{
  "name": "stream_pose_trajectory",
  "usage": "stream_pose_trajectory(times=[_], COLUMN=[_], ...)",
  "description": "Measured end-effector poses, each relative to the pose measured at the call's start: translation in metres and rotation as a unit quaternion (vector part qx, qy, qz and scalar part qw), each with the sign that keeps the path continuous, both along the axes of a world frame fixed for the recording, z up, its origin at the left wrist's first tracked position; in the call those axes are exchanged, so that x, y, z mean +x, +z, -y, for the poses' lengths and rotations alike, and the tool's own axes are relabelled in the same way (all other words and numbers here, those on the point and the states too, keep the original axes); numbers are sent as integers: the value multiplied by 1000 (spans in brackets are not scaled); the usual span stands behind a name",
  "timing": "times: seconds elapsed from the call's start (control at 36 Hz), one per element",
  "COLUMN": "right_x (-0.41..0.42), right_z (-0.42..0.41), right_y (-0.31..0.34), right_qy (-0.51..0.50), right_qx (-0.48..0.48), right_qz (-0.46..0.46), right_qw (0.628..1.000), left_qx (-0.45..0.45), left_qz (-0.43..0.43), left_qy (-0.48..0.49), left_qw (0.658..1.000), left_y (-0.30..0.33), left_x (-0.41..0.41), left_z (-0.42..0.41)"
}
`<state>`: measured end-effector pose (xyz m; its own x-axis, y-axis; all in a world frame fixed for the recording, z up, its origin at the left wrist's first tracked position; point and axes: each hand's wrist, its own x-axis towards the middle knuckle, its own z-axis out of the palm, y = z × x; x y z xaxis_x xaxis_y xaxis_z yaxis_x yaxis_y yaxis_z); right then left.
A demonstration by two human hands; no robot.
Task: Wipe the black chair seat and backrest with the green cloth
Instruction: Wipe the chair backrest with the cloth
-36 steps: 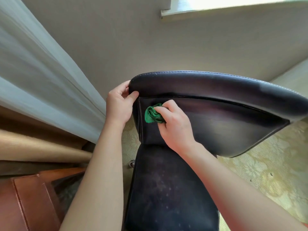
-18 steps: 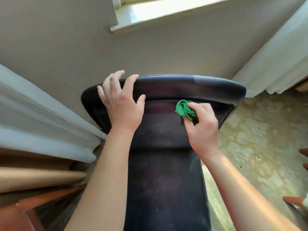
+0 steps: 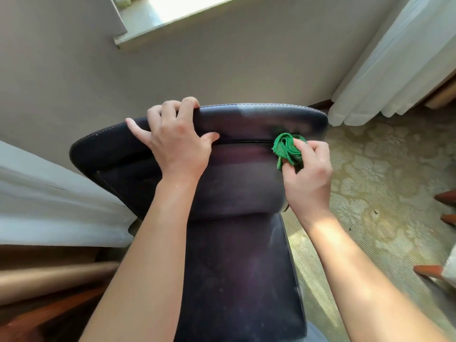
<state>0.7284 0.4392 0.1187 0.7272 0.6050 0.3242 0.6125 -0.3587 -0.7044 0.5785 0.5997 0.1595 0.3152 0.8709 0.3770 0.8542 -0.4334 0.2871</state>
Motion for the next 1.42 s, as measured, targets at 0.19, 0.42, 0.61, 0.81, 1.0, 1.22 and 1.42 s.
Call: stream_pose_trajectory(times=[0.19,0.42,0.61,0.81,1.0,1.22,1.42], right_x=[3,0,-15,-31,-54,-72,-49], right_z=[-8,-19,-34,-48,-63,-67,-34], right_y=[-2,1,1,5,12,12,8], right_qy=[5,3,24,47,103,154,69], right_qx=[-64,-54,-32,-36,-42,-28,15], right_qz=[6,-12,-28,-26,-30,-35,-6], right_qw=[998,998,999,998,993,987,997], left_qx=[7,12,20,24,26,44,38], left_qz=[5,10,17,16,20,31,23], left_qy=[13,17,22,24,20,-24,-34], left_qw=[1000,1000,999,999,999,998,998], left_y=[-5,-8,-10,-10,-9,-11,-9], left_x=[7,8,2,0,-2,-18,-22], left_z=[-4,-5,-8,-7,-7,-12,-12])
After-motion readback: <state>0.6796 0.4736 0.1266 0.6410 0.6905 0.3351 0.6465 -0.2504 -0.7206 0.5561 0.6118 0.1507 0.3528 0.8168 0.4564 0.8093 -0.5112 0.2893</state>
